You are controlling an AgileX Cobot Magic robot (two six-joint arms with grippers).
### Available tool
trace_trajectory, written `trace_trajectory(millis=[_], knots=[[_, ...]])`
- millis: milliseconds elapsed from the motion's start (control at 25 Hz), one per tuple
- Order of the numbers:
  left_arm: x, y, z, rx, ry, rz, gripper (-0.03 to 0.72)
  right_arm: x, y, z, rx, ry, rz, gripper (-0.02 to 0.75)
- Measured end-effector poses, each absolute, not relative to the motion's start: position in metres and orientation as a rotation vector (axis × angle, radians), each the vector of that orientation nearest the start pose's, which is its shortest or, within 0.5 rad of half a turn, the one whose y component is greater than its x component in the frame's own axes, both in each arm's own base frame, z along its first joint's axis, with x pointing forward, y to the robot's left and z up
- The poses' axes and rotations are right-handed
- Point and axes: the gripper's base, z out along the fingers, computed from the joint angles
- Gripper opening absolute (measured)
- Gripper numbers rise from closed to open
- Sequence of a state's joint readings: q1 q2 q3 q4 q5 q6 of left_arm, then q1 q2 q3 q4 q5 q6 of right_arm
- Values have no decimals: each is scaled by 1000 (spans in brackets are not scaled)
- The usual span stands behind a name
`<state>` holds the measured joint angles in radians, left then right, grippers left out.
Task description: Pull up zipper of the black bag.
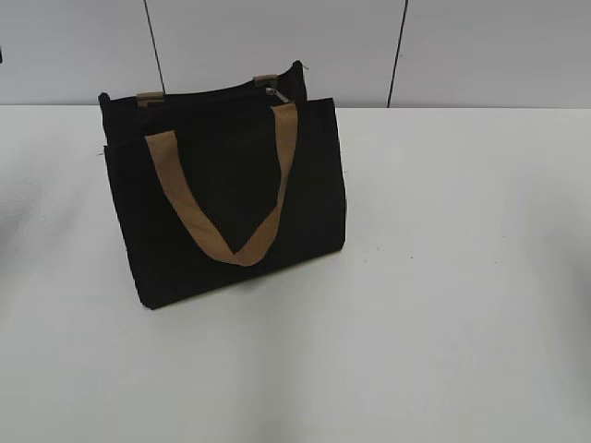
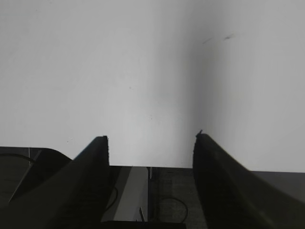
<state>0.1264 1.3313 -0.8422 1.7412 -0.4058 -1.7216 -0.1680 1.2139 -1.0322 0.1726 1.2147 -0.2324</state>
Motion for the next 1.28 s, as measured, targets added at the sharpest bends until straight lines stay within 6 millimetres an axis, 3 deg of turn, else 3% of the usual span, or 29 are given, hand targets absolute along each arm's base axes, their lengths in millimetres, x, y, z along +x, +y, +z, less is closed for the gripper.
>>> trace_trajectory(millis=[200,280,560,720,960,1280], knots=[[287,1,290,153,2014,-310,509,143,-9,317,-87,2716,120,428],[287,1,290,154,2014,-310,509,112,-4,317,-112,2581,72,428],[287,1,290,153,2014,-310,509,49,6,292,-87,2295,2,428],[286,0,290,157,2015,-315,509,28,9,278,-85,2210,-13,428],[285,-1,293,163,2005,-319,509,3,14,279,-90,2029,-51,428],[281,-5,297,199,1994,-366,509,-2,14,280,-90,1986,-58,428]])
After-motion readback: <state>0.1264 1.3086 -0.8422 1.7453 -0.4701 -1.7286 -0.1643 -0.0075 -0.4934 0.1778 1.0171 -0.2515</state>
